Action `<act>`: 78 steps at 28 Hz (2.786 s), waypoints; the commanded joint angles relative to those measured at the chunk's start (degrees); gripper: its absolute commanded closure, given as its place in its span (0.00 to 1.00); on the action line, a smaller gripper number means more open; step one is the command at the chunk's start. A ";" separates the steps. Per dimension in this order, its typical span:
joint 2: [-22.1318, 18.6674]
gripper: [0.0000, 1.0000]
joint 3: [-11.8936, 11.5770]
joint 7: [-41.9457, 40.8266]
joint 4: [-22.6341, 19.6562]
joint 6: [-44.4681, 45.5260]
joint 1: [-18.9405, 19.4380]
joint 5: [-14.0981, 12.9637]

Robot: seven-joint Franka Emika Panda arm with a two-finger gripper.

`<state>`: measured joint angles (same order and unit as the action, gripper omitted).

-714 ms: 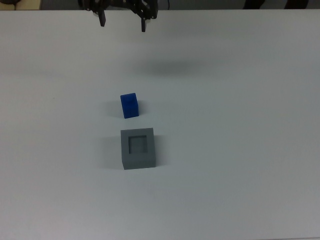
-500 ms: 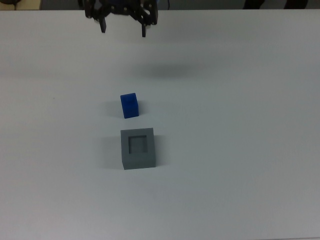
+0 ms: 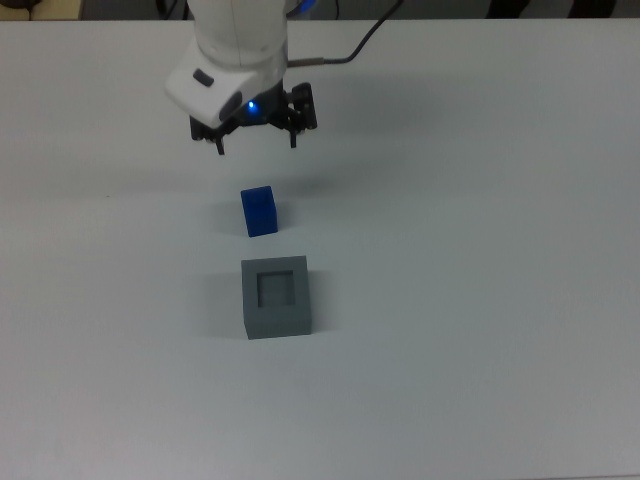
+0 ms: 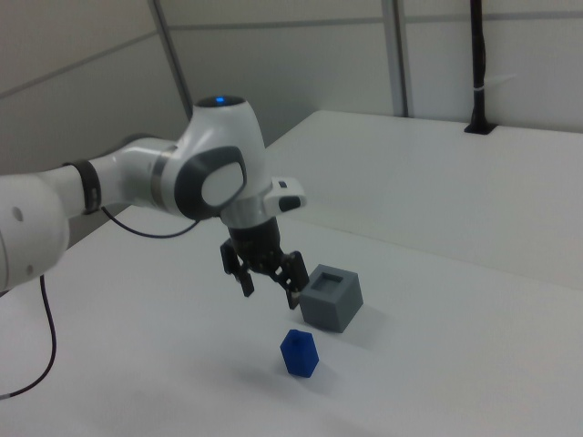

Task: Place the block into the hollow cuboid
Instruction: 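Lower the open gripper over the blue cube and close on it, then lift the blue cube and carry it above the grey hollow cuboid, then lower the blue cube into the opening of the grey cuboid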

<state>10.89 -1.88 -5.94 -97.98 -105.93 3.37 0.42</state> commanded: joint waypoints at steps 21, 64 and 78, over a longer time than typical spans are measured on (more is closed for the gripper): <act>8.97 0.00 -0.14 -2.23 -4.42 -11.14 0.50 5.02; 9.85 1.00 -0.40 5.15 11.23 -13.06 -1.35 -2.18; 13.37 1.00 0.30 4.71 12.02 -19.57 -0.64 -5.08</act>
<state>23.17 -1.57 -1.61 -87.18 -124.63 2.05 -3.37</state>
